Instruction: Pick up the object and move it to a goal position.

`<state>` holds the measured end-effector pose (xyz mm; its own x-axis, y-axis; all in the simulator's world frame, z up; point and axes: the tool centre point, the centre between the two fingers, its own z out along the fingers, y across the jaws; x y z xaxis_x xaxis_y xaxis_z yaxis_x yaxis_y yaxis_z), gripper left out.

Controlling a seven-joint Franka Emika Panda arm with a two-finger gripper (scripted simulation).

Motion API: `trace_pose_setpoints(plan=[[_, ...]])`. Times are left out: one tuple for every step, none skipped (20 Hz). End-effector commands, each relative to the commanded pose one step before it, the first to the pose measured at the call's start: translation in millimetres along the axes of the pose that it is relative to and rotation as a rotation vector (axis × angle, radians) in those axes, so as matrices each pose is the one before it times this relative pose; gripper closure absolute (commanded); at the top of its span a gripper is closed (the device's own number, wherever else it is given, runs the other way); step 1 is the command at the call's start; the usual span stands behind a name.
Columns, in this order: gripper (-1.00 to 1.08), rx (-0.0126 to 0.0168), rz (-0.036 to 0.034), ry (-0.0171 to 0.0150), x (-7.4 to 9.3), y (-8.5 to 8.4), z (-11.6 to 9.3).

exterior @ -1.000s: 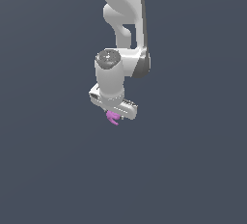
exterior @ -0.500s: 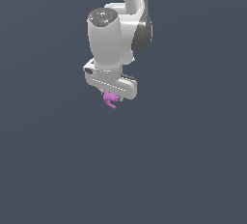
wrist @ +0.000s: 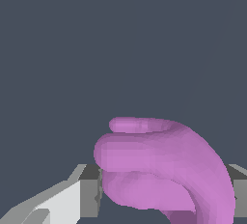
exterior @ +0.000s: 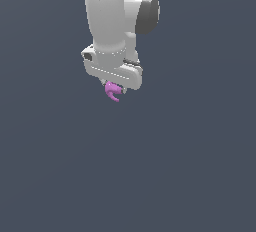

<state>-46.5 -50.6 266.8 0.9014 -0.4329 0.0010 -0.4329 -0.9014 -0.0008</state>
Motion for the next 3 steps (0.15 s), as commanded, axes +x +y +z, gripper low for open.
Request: trace_pose_setpoints(plan=[[1.08,-0.00059,-0.00015,-0.00118,-0.87,0.69,-4.57],[1.08,0.00000,0.00000,0.00000,0.20,-0.06,-0.48],[1.08,-0.00032,-0.00058,0.00019,-0.02,-0.46,-0.09]])
